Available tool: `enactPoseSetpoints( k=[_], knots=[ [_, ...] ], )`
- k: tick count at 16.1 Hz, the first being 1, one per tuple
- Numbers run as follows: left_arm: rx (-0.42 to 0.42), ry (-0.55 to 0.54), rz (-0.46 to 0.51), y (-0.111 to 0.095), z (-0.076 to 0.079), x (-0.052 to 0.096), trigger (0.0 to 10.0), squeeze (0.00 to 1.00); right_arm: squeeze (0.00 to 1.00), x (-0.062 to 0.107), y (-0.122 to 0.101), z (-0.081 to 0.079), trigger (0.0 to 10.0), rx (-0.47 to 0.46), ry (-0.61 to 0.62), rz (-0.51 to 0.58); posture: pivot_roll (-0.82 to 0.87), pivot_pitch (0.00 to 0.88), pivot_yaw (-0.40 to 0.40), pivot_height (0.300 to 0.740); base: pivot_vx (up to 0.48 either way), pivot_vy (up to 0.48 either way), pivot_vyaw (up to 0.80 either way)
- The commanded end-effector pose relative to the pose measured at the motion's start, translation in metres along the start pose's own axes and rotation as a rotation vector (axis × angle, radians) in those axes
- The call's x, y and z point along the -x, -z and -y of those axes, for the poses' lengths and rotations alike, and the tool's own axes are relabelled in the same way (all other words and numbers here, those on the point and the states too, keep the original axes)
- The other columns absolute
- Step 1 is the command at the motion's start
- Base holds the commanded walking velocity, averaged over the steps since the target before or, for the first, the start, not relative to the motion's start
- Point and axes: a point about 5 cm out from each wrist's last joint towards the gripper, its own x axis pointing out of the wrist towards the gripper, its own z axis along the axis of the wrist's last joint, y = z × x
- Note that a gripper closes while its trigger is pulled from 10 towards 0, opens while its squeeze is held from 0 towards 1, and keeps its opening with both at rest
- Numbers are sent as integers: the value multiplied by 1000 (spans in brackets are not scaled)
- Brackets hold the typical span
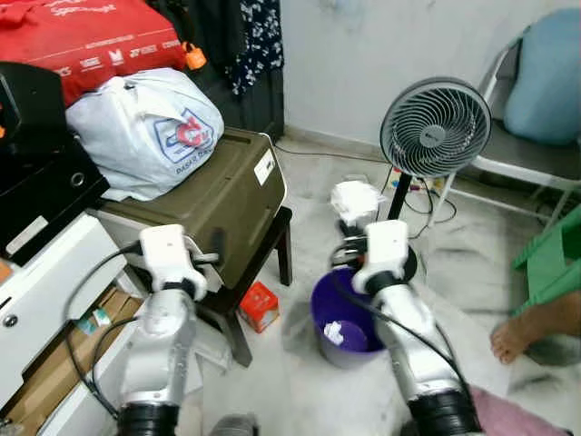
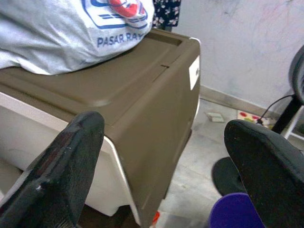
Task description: Clean up the room
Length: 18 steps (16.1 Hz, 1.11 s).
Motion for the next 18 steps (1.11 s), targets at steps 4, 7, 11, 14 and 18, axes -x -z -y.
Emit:
enactPoseSetpoints(
  k=[4, 7, 11, 14, 18],
  knots=[
    [-12, -11, 2, -2, -6, 0, 10000, 0, 0, -3, -1, -5, 10000, -19, -3, -7, 16, 0, 15, 740, 0, 0, -600],
    [-12, -5, 8, -2, -6, 0, 10000, 0, 0, -3, -1, -5, 10000, -20, -3, -4, 17, 0, 14, 740, 0, 0, -148],
    [-10, 12, 18, -4, -5, 0, 10000, 0, 0, -3, 0, -5, 10000, -24, -2, -9, 18, 0, 17, 740, 61, 0, -200],
    [-11, 14, 17, -4, -5, 0, 10000, 0, 0, -3, 0, -5, 10000, -25, -1, -8, 18, 0, 18, 740, 246, 0, -267],
    [-9, 13, 17, -3, -5, 0, 10000, 0, 0, -3, 0, -6, 10000, -25, -1, -8, 20, 0, 16, 740, 249, 0, 0]
  ],
)
